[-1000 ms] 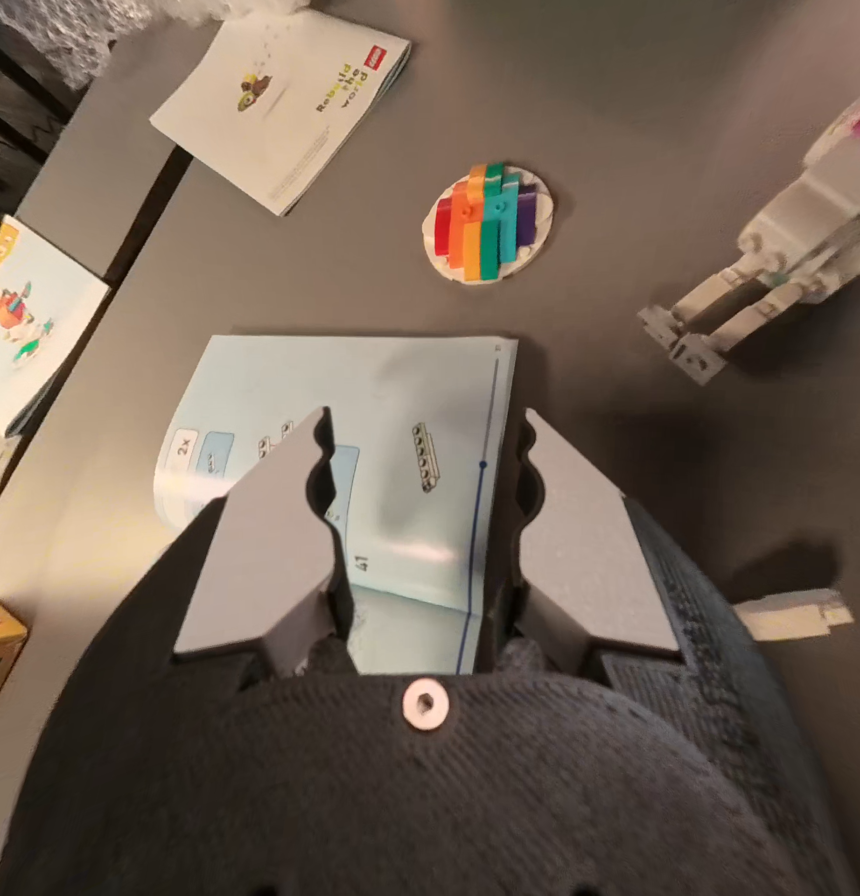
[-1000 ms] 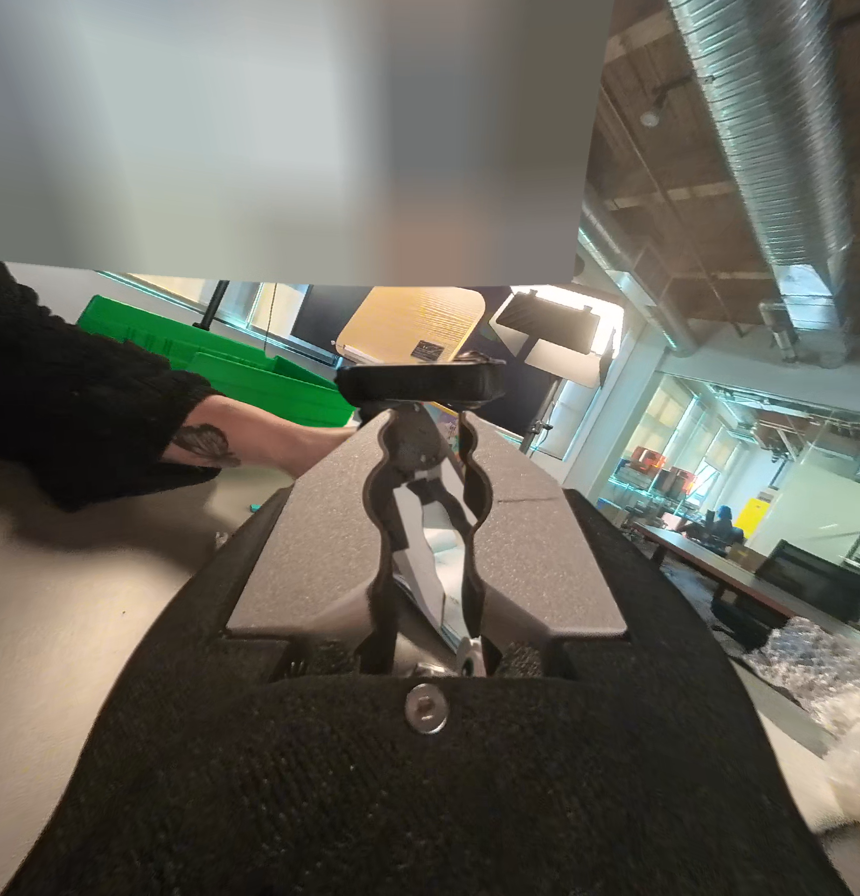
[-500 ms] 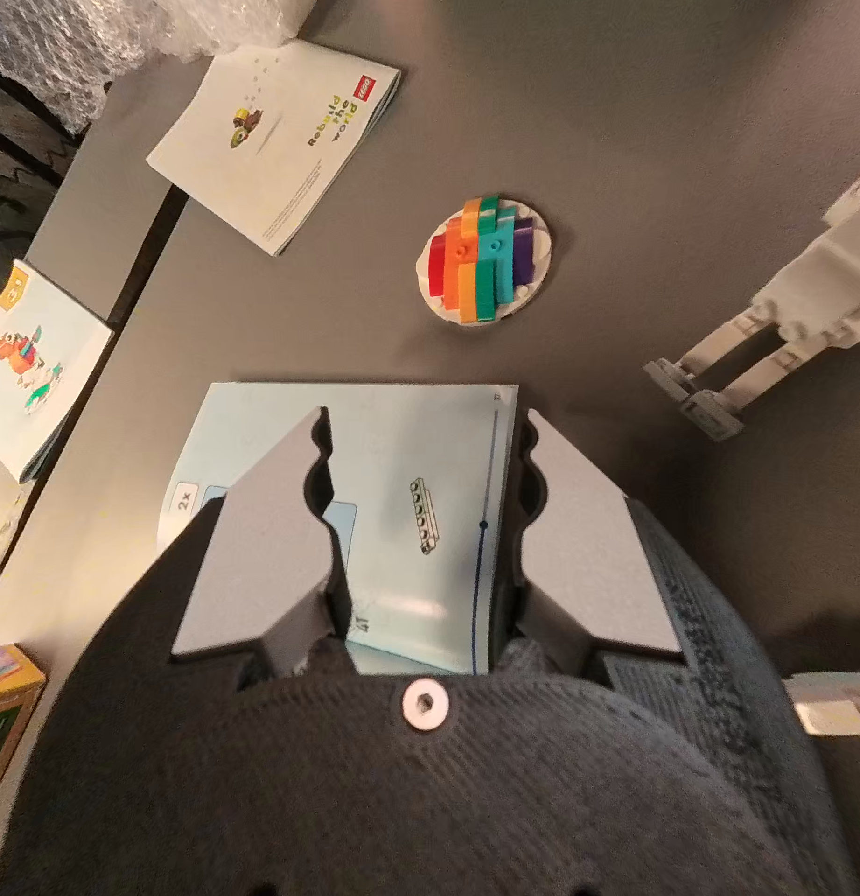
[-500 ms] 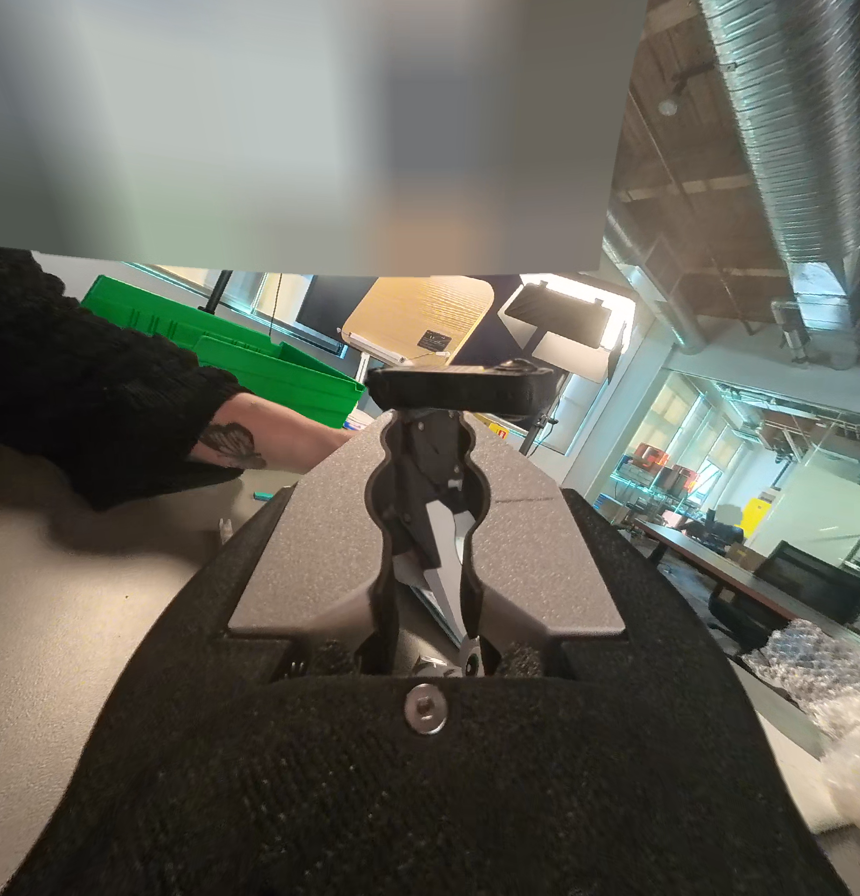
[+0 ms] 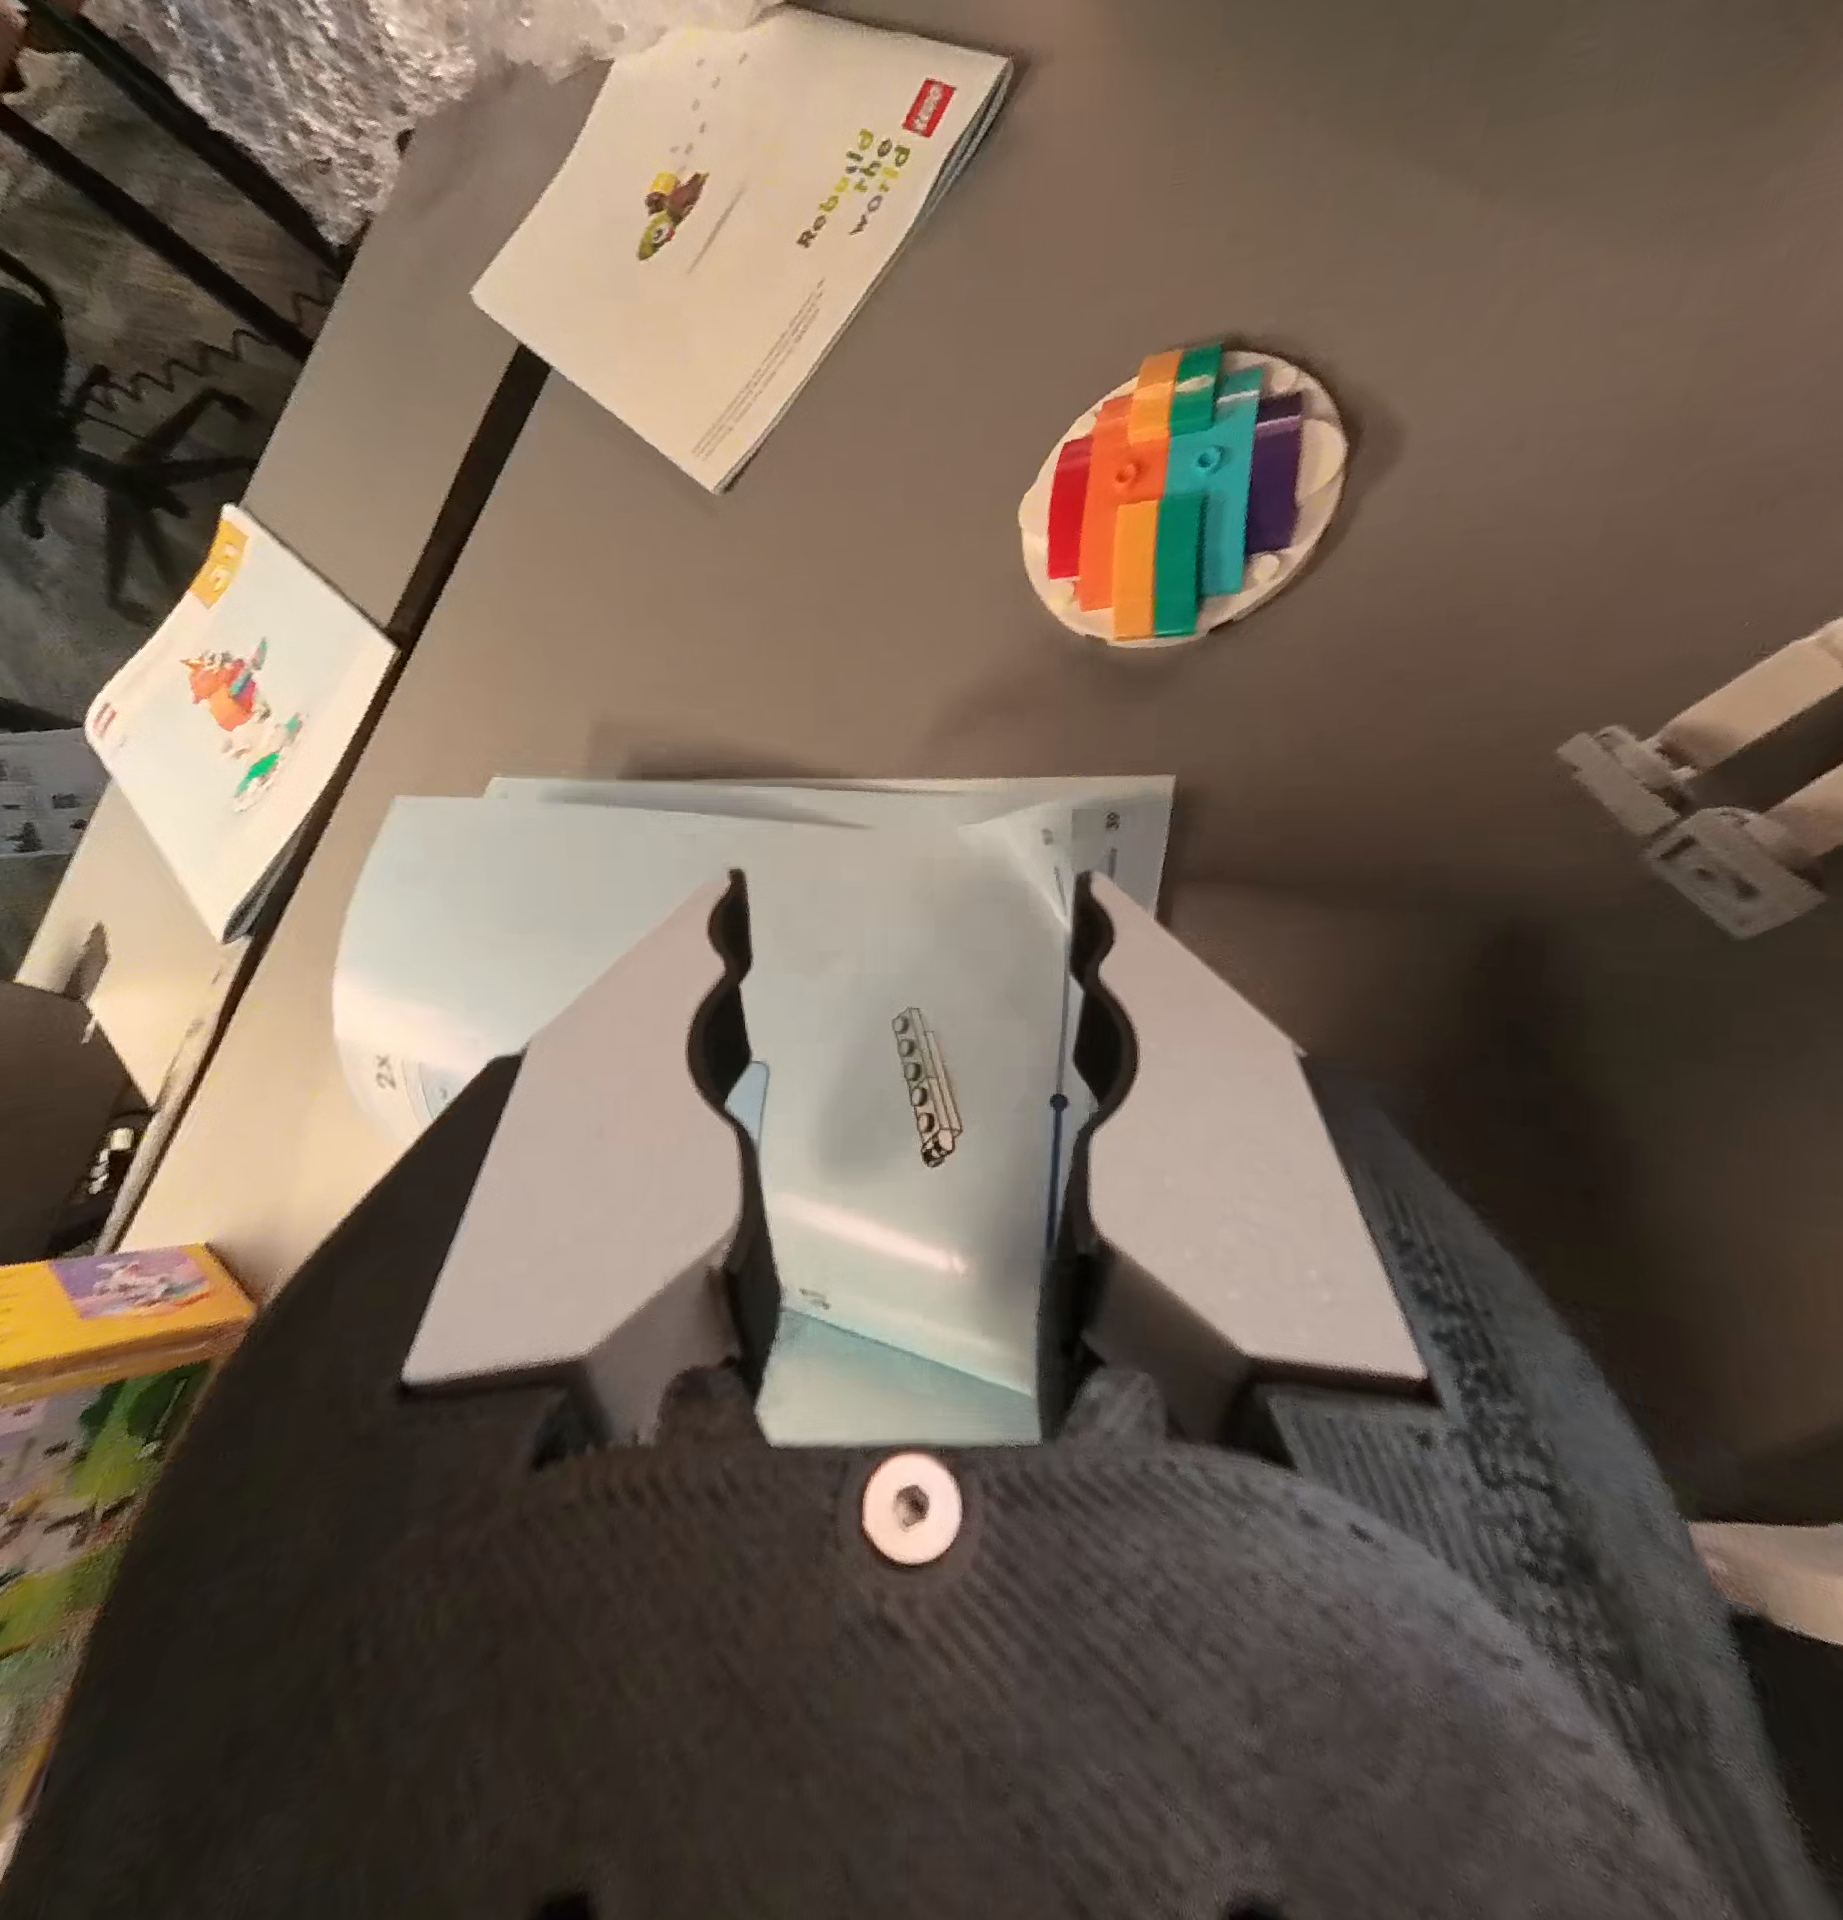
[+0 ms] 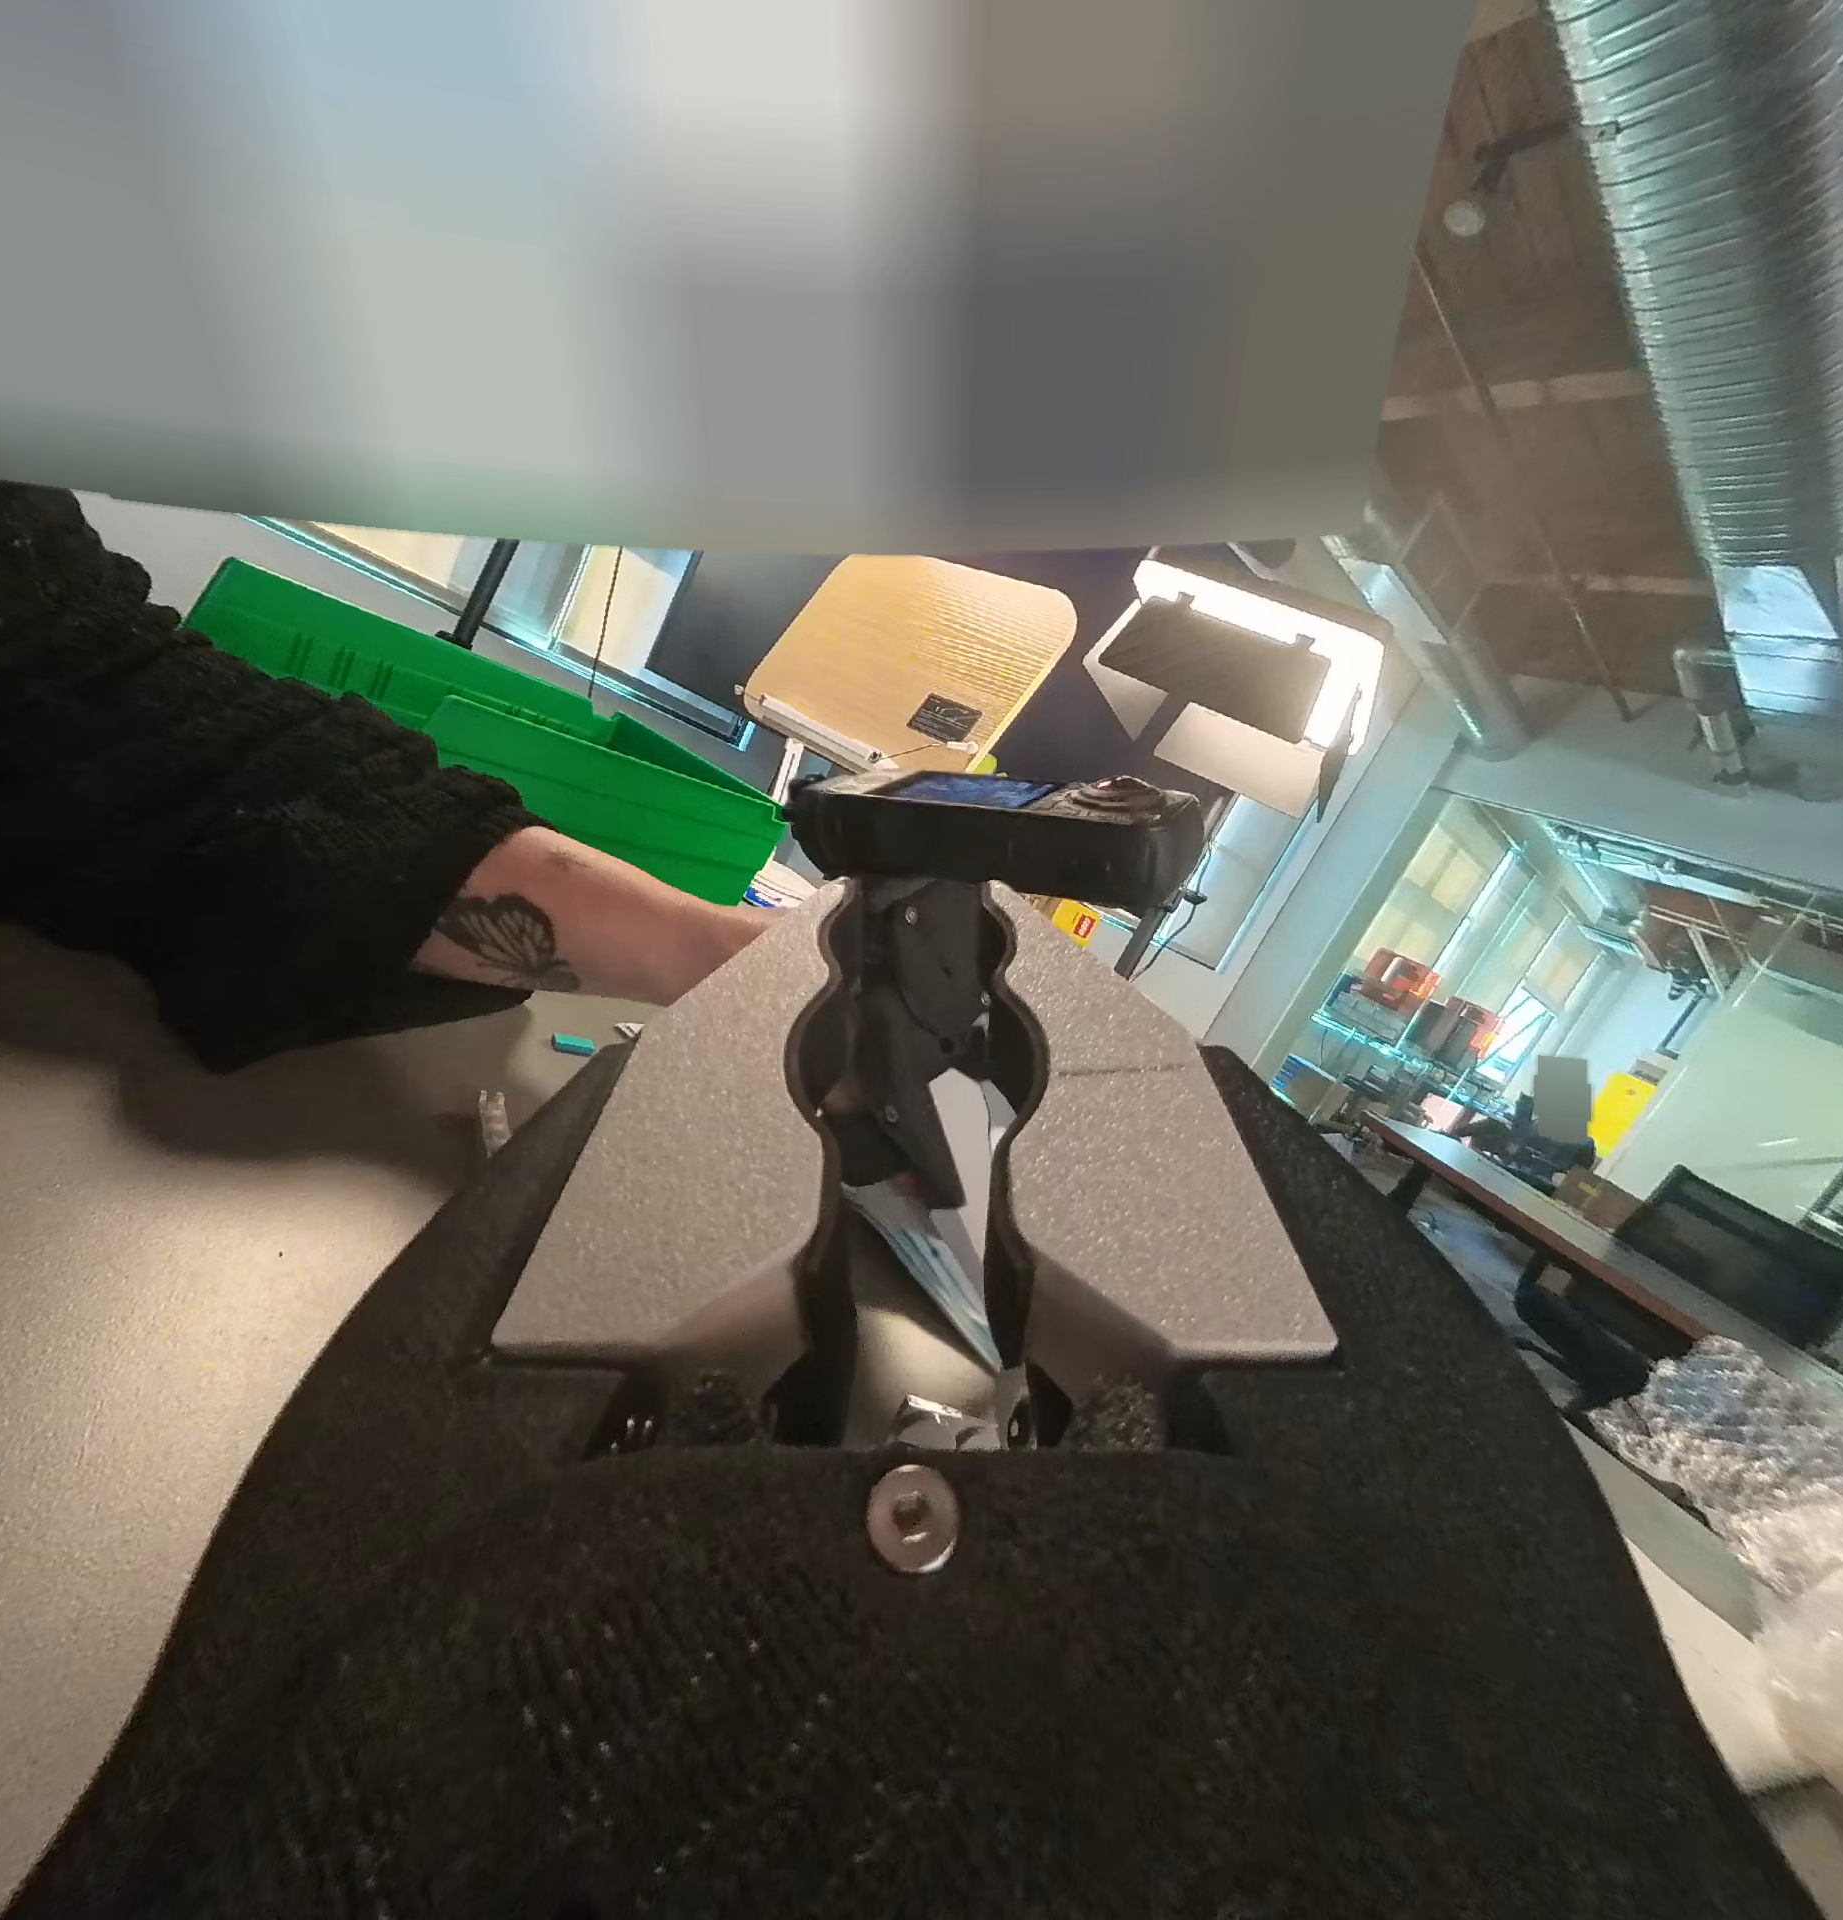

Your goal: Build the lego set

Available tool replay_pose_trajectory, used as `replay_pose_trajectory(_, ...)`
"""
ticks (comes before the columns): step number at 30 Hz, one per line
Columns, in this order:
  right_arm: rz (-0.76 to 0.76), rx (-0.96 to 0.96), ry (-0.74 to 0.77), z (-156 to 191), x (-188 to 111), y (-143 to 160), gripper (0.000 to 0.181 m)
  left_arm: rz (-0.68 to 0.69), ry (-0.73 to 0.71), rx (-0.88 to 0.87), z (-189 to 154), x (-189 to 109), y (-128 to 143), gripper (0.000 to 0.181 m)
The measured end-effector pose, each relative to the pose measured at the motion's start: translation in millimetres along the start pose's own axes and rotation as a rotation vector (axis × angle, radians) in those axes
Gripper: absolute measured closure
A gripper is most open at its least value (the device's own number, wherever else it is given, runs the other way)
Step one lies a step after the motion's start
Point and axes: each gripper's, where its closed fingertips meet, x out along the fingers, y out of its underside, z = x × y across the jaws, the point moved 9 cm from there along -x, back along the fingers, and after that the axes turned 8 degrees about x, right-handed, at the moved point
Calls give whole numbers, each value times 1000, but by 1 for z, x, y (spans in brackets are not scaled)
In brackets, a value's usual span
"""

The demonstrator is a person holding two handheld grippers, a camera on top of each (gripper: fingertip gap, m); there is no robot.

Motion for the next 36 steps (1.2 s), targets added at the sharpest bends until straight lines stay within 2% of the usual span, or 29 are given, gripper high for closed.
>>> replay_pose_trajectory(2, 2, 0, -2, 0, 0, 0, 162, 17, -17, -5, 3, -1, 3, 123)
replay_pose_trajectory(9, 4, -6, -11, 2, 0, 0, 162, 125, -157, -33, 13, -12, 26, 110)
replay_pose_trajectory(18, 6, -17, -16, 3, 1, 0, 163, 292, -409, -123, 14, -67, 68, 104)
replay_pose_trajectory(20, 10, -24, -19, 4, 1, 0, 163, 338, -414, -200, 14, -80, 82, 104)
replay_pose_trajectory(24, 15, -39, -21, 5, 1, 1, 163, 437, -281, -441, 3, -99, 114, 96)
replay_pose_trajectory(26, 18, -47, -21, 5, 2, 1, 163, 421, -246, -510, -4, -110, 125, 95)
replay_pose_trajectory(29, 22, -69, -25, 7, 2, 1, 163, 376, -283, -521, -11, -130, 134, 95)
replay_pose_trajectory(34, 29, -115, -38, 12, 4, 2, 163, 193, -308, -429, -24, -148, 124, 109)
replay_pose_trajectory(36, 35, -140, -42, 15, 6, 2, 164, 134, -235, -442, -26, -143, 121, 115)
